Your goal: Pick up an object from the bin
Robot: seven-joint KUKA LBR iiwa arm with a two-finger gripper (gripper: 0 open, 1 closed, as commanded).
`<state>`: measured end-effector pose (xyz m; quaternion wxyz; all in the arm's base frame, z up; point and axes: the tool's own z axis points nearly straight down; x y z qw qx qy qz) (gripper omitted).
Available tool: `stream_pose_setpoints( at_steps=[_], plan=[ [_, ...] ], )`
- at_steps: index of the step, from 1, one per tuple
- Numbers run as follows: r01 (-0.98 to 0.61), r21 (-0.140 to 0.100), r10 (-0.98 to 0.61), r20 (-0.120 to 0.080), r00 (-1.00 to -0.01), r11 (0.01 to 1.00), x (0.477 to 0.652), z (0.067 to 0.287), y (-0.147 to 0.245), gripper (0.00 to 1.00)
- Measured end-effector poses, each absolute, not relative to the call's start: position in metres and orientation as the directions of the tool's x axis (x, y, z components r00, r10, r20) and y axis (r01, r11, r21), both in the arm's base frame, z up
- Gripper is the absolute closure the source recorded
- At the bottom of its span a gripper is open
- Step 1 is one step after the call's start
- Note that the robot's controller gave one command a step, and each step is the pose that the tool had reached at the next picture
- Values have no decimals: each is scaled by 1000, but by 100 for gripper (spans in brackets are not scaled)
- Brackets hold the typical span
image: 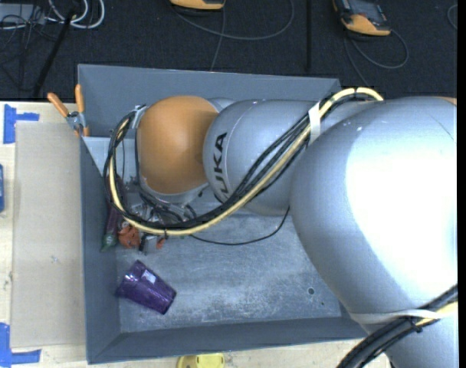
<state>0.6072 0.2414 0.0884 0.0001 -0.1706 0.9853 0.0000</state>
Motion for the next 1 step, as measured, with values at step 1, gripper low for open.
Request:
stream_pose_setpoints(
  at_steps=[1],
  plan=[
    [-336, 0, -336, 0, -942, 942, 607, 88, 241, 100]
  ],
)
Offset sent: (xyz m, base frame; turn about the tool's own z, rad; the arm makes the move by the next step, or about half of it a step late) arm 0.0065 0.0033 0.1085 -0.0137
